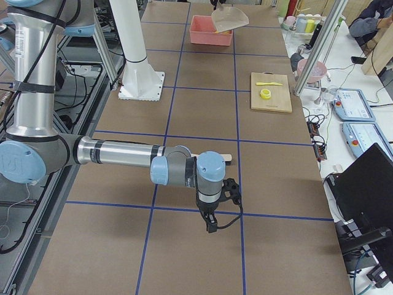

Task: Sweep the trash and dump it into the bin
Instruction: 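Bring the empty dustpan back and set it on the table with the left gripper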

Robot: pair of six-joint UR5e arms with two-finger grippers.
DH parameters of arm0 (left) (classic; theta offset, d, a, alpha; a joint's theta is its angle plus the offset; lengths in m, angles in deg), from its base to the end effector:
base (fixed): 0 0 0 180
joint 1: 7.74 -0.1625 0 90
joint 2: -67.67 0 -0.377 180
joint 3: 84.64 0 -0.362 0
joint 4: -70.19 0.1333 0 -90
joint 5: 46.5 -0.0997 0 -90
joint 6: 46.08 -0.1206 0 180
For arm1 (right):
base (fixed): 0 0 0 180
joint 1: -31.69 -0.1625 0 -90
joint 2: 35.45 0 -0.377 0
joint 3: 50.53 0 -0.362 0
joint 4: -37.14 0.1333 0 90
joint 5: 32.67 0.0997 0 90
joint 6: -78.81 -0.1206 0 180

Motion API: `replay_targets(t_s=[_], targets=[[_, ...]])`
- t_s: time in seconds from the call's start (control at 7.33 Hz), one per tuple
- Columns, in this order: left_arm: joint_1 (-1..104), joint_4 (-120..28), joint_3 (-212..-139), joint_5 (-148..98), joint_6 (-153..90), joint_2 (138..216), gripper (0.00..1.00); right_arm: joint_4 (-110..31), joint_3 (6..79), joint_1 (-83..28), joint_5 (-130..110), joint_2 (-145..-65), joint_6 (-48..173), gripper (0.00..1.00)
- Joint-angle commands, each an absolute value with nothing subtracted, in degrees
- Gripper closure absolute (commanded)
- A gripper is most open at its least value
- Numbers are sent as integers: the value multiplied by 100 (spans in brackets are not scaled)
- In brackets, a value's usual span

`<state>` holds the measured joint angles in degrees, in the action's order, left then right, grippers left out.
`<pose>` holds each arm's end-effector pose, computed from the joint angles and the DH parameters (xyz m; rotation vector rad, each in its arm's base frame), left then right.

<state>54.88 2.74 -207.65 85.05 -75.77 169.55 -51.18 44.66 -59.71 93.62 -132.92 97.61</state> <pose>0.1645 -0.4335 0.3215 0.4075 0.7459 1.0801 0.0720 -0.4097 0.6489 0.1015 -0.6276 -0.2901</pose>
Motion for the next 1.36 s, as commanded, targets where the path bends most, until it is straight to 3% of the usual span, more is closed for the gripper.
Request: replay_targets(t_s=[0.0,0.68,1.23], targets=[[4470,-634,-20629,8281,-7561,16840,100,-5119,4457,-5971,9450,-13300,9770,0],[3079,-1322,-20452,7702,-7438,16901,100,-5119,4308,-5971,9451,-13318,9770,0],[2559,-2119,-19777,7200,-6799,17103,100,-5119,4299,-5971,9451,-13318,9770,0]])
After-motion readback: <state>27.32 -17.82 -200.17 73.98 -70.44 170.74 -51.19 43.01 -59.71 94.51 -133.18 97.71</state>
